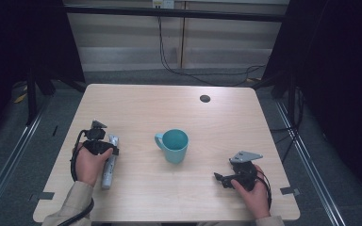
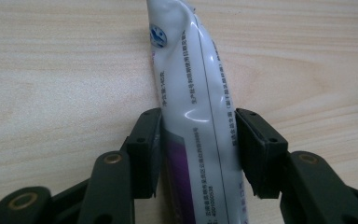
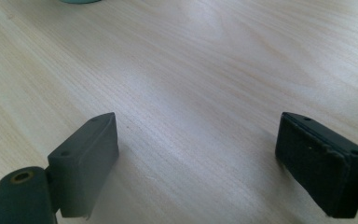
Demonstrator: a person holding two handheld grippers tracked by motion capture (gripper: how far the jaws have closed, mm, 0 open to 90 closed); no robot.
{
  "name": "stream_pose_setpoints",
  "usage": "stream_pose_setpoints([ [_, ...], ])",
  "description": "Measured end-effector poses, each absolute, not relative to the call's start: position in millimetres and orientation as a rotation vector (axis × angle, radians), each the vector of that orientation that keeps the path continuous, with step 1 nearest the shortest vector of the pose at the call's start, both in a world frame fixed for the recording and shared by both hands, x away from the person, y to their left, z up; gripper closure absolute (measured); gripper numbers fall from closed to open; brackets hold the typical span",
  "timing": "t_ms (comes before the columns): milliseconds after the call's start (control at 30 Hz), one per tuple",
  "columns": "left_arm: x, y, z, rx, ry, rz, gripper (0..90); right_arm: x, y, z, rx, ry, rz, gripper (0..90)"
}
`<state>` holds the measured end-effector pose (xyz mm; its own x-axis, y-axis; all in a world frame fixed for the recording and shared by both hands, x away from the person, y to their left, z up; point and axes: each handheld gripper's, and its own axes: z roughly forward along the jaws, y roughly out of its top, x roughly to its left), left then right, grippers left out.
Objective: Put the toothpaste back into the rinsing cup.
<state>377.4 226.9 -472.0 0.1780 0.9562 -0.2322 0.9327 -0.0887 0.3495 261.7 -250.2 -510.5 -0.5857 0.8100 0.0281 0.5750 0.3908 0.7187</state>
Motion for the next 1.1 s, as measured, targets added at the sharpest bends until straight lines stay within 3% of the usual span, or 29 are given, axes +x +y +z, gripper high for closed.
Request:
stream_pose_setpoints([
  [367,378,223,-472,2.061,1.772,0.101,46.1,262,-250,-510,1.206,2.327,1.007,12.7],
  [467,378,220,-472,2.082,1.772,0.132,46.9,262,-250,-511,1.206,2.327,1.010,12.7],
  [500,377,220,-472,2.104,1.759,0.156,51.2,262,-250,-510,1.206,2.327,1.007,12.7],
  [1100,375,212,-473,2.147,1.741,0.229,51.5,262,-250,-510,1.206,2.327,1.007,12.6],
])
